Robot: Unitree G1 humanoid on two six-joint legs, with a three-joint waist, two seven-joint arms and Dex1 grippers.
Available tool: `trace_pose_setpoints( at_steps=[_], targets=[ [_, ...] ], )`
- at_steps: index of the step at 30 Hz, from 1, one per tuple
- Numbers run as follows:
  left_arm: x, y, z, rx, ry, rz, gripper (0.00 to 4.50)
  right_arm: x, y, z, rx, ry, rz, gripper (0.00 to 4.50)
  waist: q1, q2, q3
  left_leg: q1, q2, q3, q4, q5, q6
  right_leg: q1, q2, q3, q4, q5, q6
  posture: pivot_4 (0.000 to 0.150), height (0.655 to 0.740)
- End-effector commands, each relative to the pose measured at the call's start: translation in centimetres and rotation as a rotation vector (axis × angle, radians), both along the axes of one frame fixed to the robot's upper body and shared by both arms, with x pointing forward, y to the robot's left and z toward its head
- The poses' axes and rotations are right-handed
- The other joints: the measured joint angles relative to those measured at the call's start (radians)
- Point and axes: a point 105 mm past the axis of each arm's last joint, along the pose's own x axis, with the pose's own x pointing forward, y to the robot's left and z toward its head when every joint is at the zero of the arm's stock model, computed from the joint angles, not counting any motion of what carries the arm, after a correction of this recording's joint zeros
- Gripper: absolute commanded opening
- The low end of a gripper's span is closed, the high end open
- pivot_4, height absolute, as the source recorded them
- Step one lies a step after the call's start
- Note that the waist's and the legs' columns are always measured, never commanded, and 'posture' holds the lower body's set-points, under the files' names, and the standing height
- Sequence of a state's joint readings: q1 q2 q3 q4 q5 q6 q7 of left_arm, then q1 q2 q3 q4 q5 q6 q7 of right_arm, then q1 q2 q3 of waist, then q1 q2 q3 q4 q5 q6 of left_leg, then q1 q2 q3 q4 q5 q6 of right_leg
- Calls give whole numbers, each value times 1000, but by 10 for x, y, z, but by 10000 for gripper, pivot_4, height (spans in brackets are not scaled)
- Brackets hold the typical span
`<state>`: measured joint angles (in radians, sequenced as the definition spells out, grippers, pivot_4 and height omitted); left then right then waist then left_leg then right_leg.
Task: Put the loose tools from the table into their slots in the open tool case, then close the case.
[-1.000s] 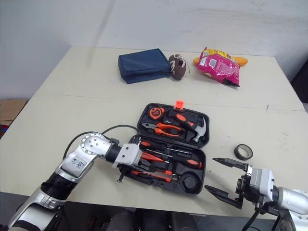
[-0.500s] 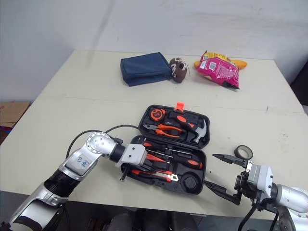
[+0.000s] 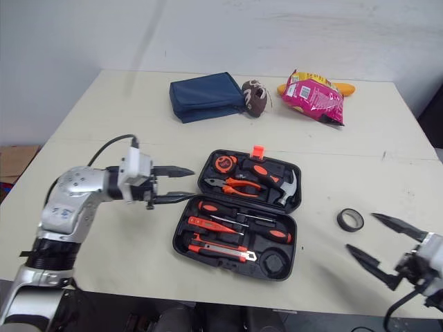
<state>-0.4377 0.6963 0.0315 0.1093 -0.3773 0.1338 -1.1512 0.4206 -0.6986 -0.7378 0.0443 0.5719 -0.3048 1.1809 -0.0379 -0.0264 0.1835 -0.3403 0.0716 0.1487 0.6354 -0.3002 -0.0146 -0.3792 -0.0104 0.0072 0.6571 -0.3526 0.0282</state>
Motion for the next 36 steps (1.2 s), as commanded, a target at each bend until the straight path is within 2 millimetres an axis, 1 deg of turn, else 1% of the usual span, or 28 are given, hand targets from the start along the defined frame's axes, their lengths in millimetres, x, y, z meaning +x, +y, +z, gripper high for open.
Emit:
trace_pose_setpoints(
  at_steps=[1, 3, 4, 5, 6, 7, 9, 11, 12, 13, 14, 17, 18, 20, 21, 22, 23, 24, 26, 28, 30, 32, 35, 36],
  targets=[
    [16, 91, -5, 3, -9, 351, 43978, -33, -58, 9, -68, -46, -268, 45000, 1, -2, 1, 1, 0, 0, -1, 0, 0, 0, 0, 0, 0, 0, -1, 1500, 7400],
    [18, 112, -9, -4, -12, 425, 44645, -39, -67, 8, -70, -54, -322, 45000, 2, -4, 2, 1, 0, 0, -6, 1, -2, -3, 0, -1, -1, -2, -4, 1500, 7400],
    [18, 129, -12, 3, -11, 487, 44645, -47, -76, 8, -63, -58, -375, 45000, 2, -4, 2, 1, 0, 0, -6, 1, -3, -3, 0, -1, -1, -2, -4, 1500, 7400],
    [15, 150, -15, 10, -12, 571, 44645, -58, -88, 5, -54, -59, -455, 45000, 3, -4, 2, 1, 0, 0, -6, 0, -3, -2, -1, -1, -1, -2, -4, 1500, 7400],
    [13, 164, -17, 16, -14, 627, 44645, -67, -95, 3, -49, -60, -511, 45000, 3, -4, 2, 1, 0, 1, -6, 0, -2, -3, -2, -1, -1, -2, -3, 1500, 7400],
    [12, 172, -16, 7, -19, 661, 44645, -74, -101, 1, -36, -54, -556, 45000, 3, -4, 2, 1, 0, 1, -6, -1, -2, -3, -3, -2, -1, -2, -3, 1500, 7400],
    [12, 177, -13, -9, -36, 682, 44645, -83, -104, -6, -14, -33, -601, 45000, 5, -4, 2, 1, 0, 1, -7, -2, -3, -4, -3, -2, -1, -3, -4, 1500, 7400],
    [12, 180, -11, -18, -42, 688, 44645, -90, -104, -16, 59, 39, -621, 45000, 8, -4, 2, 1, 0, 1, -8, -2, -4, -4, -3, -3, -1, -3, -5, 1500, 7400],
    [13, 180, -11, -18, -45, 689, 44645, -89, -102, -17, 57, 47, -619, 45000, 9, -4, 2, 0, 0, 1, -8, -2, -4, -4, -4, -3, -1, -3, -5, 1500, 7400],
    [13, 177, -10, -21, -49, 679, 44645, -85, -99, -14, 54, 28, -605, 45000, 8, -4, 2, 1, 0, 1, -8, -2, -4, -3, -4, -3, -1, -3, -5, 1500, 7400],
    [14, 170, -8, -25, -58, 652, 44645, -76, -95, -9, 38, -13, -588, 45000, 7, -3, 2, 1, 0, 1, -7, -3, -4, -3, -5, -3, -1, -3, -5, 1500, 7400],
    [15, 137, -4, -45, -71, 523, 44645, -44, -71, 5, 31, -58, -457, 45000, -5, -3, 2, 1, 0, 2, -7, -4, -7, -3, -5, -3, 0, -2, -4, 1500, 7400],
    [15, 130, -3, -48, -72, 498, 44645, -39, -65, 7, 26, -57, -429, 45000, -8, -3, 2, 1, 0, 2, -7, -3, -7, -2, -5, -3, 0, -1, -4, 1500, 7400],
    [14, 110, 1, -52, -73, 425, 44645, -24, -53, 15, 39, -48, -354, 45000, -12, -3, 2, 1, 0, 2, -6, -2, -8, -2, -5, -3, 1, -1, -3, 1500, 7400],
    [14, 98, 6, -63, -76, 384, 44645, -15, -46, 19, 32, -30, -307, 45000, -15, -3, 2, 1, 0, 2, -7, -2, -8, -2, -4, -3, 1, -1, -3, 1500, 7400],
    [11, 81, 11, -70, -83, 321, 44645, -4, -37, 26, 23, -4, -260, 45000, -16, -3, 2, 1, 0, 2, -7, -1, -8, -3, -3, -3, 1, -1, -3, 1500, 7400],
    [9, 65, 16, -75, -85, 262, 44645, 7, -33, 28, -14, 52, -251, 45000, -18, -2, 2, 1, 0, 2, -7, 1, -6, -3, -3, -2, 1, -1, -3, 1500, 7400],
    [6, 49, 22, -87, -84, 204, 44645, 17, -31, 30, -50, 113, -251, 45000, -18, -2, 2, 1, 0, 2, -7, 3, -9, -4, -3, -2, 1, -1, -3, 1500, 7400],
    [-2, 27, 30, -91, -77, 113, 44645, 31, -9, 39, -42, 173, -151, 45000, -18, -2, 2, -1, 0, 2, -7, 4, -11, -5, -3, -1, 1, -1, -3, 1500, 7400],
    [-10, 10, 34, -97, -55, 37, 44645, 38, 6, 38, -67, 303, -87, 45000, -17, -3, 2, -2, 0, 2, -7, 5, -11, -6, -1, -1, 1, -1, -3, 1500, 7400],
    [-16, 0, 36, -98, -49, -8, 44645, 39, 14, 34, -99, 410, -56, 45000, -15, -3, 2, -4, 1, -1, -7, 5, -13, -7, 1, 0, 1, -1, -2, 1500, 7400],
    [-22, -10, 37, -103, -36, -48, 44645, 38, 26, 33, -103, 492, 23, 45000, -12, -3, 2, -11, 1, -2, -7, 6, -13, -14, 2, -1, 1, -2, -1, 1500, 7400],
    [-32, -26, 38, -110, -17, -123, 44645, 34, 39, 20, -149, 661, 133, 45000, -9, -3, 2, -15, 1, -1, -5, 7, -12, -16, 2, 0, 0, -2, 0, 1500, 7400],
    [-35, -31, 39, -109, -16, -146, 44645, 35, 42, 17, -166, 688, 155, 45000, -9, -3, 2, -16, 1, -1, -4, 7, -12, -16, 2, 0, 0, -2, 0, 1500, 7400]
  ],
)
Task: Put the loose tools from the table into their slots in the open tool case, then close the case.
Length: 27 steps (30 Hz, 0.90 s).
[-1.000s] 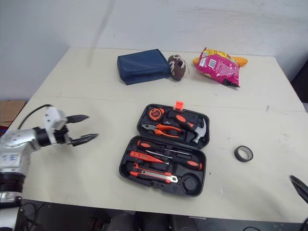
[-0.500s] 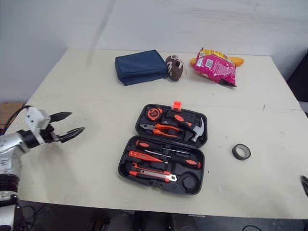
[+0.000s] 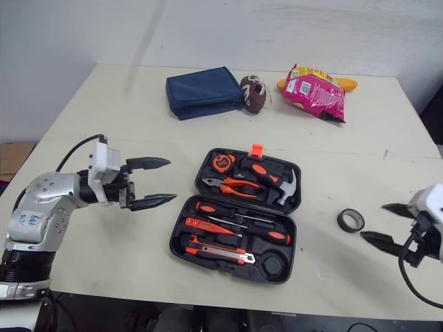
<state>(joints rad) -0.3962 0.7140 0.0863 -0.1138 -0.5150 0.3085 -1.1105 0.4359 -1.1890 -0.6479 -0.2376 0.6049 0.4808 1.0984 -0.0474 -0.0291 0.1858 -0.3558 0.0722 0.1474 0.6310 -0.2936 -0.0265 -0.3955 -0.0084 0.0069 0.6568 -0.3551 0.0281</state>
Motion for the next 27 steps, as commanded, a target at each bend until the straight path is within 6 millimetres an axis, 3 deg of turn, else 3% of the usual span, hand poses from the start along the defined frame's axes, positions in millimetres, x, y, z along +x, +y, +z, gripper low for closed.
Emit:
trace_pose_setpoints(
  at_steps=[1, 6, 15, 18, 25, 27],
  targets=[
    [-15, -19, 10, -14, -20, -105, 44645, 0, 14, -7, -13, 112, 100, 45000, 0, -1, 0, 0, 0, 0, 1, 0, 1, 1, 0, 0, -1, 0, 1, 1500, 7400],
    [-30, -33, 8, 17, -29, -213, 44645, 25, 13, -23, -67, 106, 91, 45000, -7, -3, 1, -1, -1, 0, 2, 0, 2, 1, -1, 1, -2, 1, 3, 1500, 7400],
    [-47, -52, 16, 19, -44, -307, 44645, 40, 11, -39, -86, 163, 98, 45000, -7, -2, 2, 0, -1, 0, 3, 0, 2, 1, -1, 0, -1, 1, 3, 1500, 7400],
    [-51, -56, 18, 25, -53, -334, 45000, 46, 11, -42, -88, 158, 89, 35976, -7, -2, 2, 0, -1, 0, 4, 0, 2, 1, -1, 1, 1, 1, 2, 1500, 7400],
    [-57, -62, 18, 20, -61, -377, 45000, 50, 7, -47, -113, 133, 91, 899, -7, -2, 2, 0, -1, 0, 6, 1, 2, 1, -1, 1, 2, 1, 2, 1500, 7400],
    [-60, -64, 17, 16, -61, -399, 45000, 52, 7, -45, -122, 97, 111, 354, -7, -2, 2, 0, -1, 0, 6, 1, 2, 1, -1, 1, 3, 1, 2, 1500, 7400]
  ],
)
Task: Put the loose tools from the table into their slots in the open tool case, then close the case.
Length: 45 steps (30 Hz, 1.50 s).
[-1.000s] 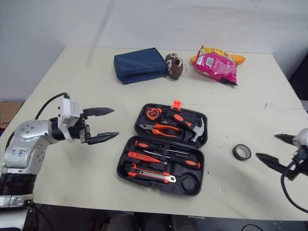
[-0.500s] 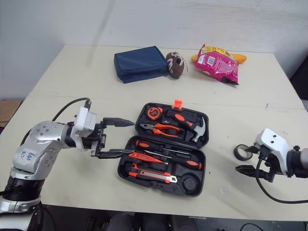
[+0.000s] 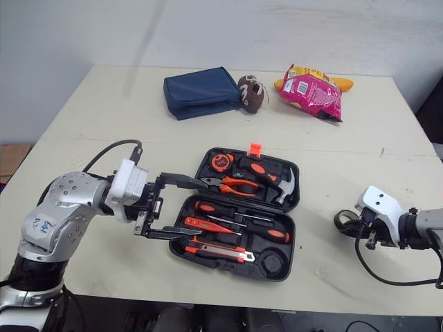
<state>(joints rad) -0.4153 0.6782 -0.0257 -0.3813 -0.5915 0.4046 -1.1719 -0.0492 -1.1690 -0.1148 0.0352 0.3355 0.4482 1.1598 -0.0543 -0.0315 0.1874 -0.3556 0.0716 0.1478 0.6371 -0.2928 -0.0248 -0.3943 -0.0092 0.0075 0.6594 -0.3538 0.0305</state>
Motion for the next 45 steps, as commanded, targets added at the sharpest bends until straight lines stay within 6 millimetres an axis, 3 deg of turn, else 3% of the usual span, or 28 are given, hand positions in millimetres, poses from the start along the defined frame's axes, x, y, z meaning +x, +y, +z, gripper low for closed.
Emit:
trace_pose_setpoints(
  at_steps=[1, 6, 9, 12, 17, 21, 27, 32, 38, 45],
  targets=[
    [-12, -7, 6, -21, -25, -79, 45000, 4, 3, 9, -6, -81, 60, 354, 0, 0, 0, 0, 0, 0, 0, 0, 0, 0, 0, 0, 0, 0, 0, 1500, 7400],
    [-17, -8, 10, -36, -75, -139, 45000, -7, 45, 44, 100, -123, 279, 354, -2, 1, 0, 0, 0, 0, 1, 0, 0, 0, 0, 0, 2, 0, 0, 1500, 7400],
    [-22, -4, 4, 4, -58, -182, 45000, -28, 89, 58, 171, -73, 484, 354, -2, 1, 0, 1, 1, -1, 1, 1, -1, 0, 1, 0, 2, 0, 0, 1500, 7400],
    [-22, 0, -4, 52, -51, -188, 45000, -49, 118, 59, 220, -11, 627, 354, 1, 1, 0, 1, 1, -1, 1, 1, -1, 0, 1, -1, 2, 0, 0, 1500, 7400],
    [-21, 0, -10, 64, -44, -170, 45000, -71, 145, 39, 203, 87, 770, 354, 3, 1, 0, -1, 0, -1, 1, -1, 1, 0, -1, -1, 0, 0, 0, 1500, 7400],
    [-26, 0, -14, 69, -18, -160, 45000, -69, 150, 21, 162, 105, 777, 354, 2, 0, 0, -1, 0, -1, 2, -1, 2, 0, -1, -1, 0, 0, 0, 1500, 7400],
    [-27, 3, -17, 86, -4, -139, 45000, -62, 149, 11, 121, 129, 744, 354, 0, 0, 0, -1, 1, -1, 2, -1, 1, 0, -1, -1, 1, 0, 0, 1500, 7400],
    [-25, 4, -17, 96, -11, -134, 45000, -57, 138, -5, 35, 171, 688, 354, 1, 0, 0, -1, 0, -1, 3, -1, 1, 0, -1, -1, 1, 0, 0, 1500, 7400],
    [-26, 2, -18, 98, -5, -125, 45000, -48, 137, -10, -18, 138, 644, 354, 1, -1, 0, -1, 0, -1, 6, -1, 3, 1, -1, -1, 1, 0, 0, 1500, 7400],
    [-27, 3, -20, 98, 2, -115, 45000, -55, 148, -2, 87, 116, 705, 354, -1, -4, 0, -1, 1, -1, 9, -2, 5, 2, -2, -1, 1, 4, -1, 1500, 7400]
  ],
)
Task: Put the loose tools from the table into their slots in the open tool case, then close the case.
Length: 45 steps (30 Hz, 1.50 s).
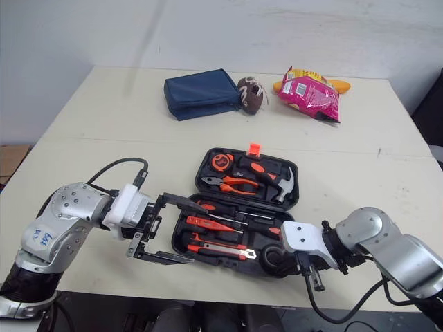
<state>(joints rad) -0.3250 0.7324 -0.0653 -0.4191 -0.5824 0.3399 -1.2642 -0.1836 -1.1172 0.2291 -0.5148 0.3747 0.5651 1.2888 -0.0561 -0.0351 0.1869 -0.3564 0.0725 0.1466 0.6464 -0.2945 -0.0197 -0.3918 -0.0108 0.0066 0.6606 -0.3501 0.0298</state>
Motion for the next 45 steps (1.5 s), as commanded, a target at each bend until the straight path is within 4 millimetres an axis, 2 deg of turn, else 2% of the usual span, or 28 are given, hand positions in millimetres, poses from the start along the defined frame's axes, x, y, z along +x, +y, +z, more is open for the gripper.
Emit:
trace_pose_setpoints(
  at_steps=[1, 3, 4, 7, 10, 13, 16, 18, 21, 27, 29, 33, 37, 40, 42, 45],
  targets=[
    [-4, -1, 2, 13, -25, -9, 45000, -2, 1, 5, 38, -7, 21, 4219, 1, 0, 0, 0, 0, 0, 0, 0, 0, 0, 0, 0, 0, 0, 0, 1500, 7400],
    [-3, 0, 2, 10, -21, -1, 45000, -3, 4, 10, 109, -45, 75, 12012, 2, 0, 0, 0, 0, 0, -1, 0, 0, 0, 0, 0, 0, 0, 0, 1500, 7400],
    [-1, 2, 1, 9, -15, 10, 45000, -4, 9, 19, 200, -62, 100, 16476, 3, 0, 0, 0, 0, 0, -1, 0, 0, -1, 0, 0, 0, 0, 0, 1500, 7400],
    [2, 6, 0, 12, -7, 30, 45000, -7, 11, 34, 327, -58, 121, 16476, 2, 1, 1, -1, 0, 0, -1, 0, 0, -1, 1, 0, 0, 0, 0, 1500, 7400],
    [6, 12, -2, 25, -6, 45, 45000, -12, 3, 39, 355, 45, 77, 16476, 4, 1, 1, -2, 0, 0, 0, 0, 0, -2, 1, 0, 0, 0, 0, 1500, 7400],
    [10, 15, -2, 25, -10, 62, 45000, -8, 4, 39, 440, 32, 73, 16476, 3, 0, 1, -2, 0, 0, 0, -1, 1, -1, 0, 0, -1, 0, 0, 1500, 7400],
    [13, 16, -3, 18, -18, 74, 45000, -2, 6, 27, 462, 2, 28, 7997, 4, 0, 1, -2, 0, 0, 0, -1, 1, -1, 1, 0, -1, 0, 0, 1500, 7400],
    [14, 16, -5, 20, -18, 77, 45000, 3, 5, 15, 442, -40, 8, 452, 3, 0, 1, -2, 0, 0, 0, -1, 1, -2, 1, 0, 0, 0, 0, 1500, 7400],
    [15, 17, -8, 29, -15, 91, 45000, 3, -5, -15, 353, -58, -3, 452, 3, 0, 1, -3, 0, 0, 0, -1, 1, -2, 0, 0, 0, 0, 0, 1500, 7400],
    [23, 22, -12, 39, 1, 148, 45000, -5, -15, -54, 279, -32, -10, 452, 2, -1, 0, 0, 0, 0, 0, -1, 1, 0, 1, 0, 0, 0, 0, 1500, 7400],
    [25, 25, -13, 42, 6, 169, 45000, -2, -15, -59, 284, -54, -40, 452, 3, -4, -2, 1, 0, 0, 0, -1, 1, 1, 1, 0, 0, 0, 0, 1500, 7400],
    [31, 29, -13, 29, 11, 217, 45000, 5, -11, -48, 362, -71, -105, 452, 4, -11, -6, 2, 0, 0, 0, -1, 1, 2, 0, -1, 0, 0, 0, 1500, 7400],
    [50, 42, -13, 29, 11, 362, 45000, 8, -7, -4, 496, -69, -170, 452, 7, -10, -5, 1, 0, 0, 0, -1, 1, 2, -2, -1, 0, 1, -1, 1500, 7400],
    [64, 54, -18, 51, 17, 460, 45000, 10, -8, 17, 537, -65, -215, 452, 7, -7, -4, 0, 0, 0, 0, -1, 1, 0, -2, -1, 1, 1, -1, 1500, 7400],
    [83, 63, -22, 64, 25, 560, 39547, 21, -27, 33, 528, -96, -304, 0, 10, -6, -3, 0, 0, 0, -1, -1, 1, -1, -1, -1, 2, 1, -1, 1500, 7400],
    [99, 66, -28, 83, 40, 623, 26953, 40, -55, 34, 480, -174, -441, 0, 15, -6, -3, 0, 0, 0, -1, -4, 6, -1, -1, -1, 1, 1, -2, 1500, 7400]
  ],
)
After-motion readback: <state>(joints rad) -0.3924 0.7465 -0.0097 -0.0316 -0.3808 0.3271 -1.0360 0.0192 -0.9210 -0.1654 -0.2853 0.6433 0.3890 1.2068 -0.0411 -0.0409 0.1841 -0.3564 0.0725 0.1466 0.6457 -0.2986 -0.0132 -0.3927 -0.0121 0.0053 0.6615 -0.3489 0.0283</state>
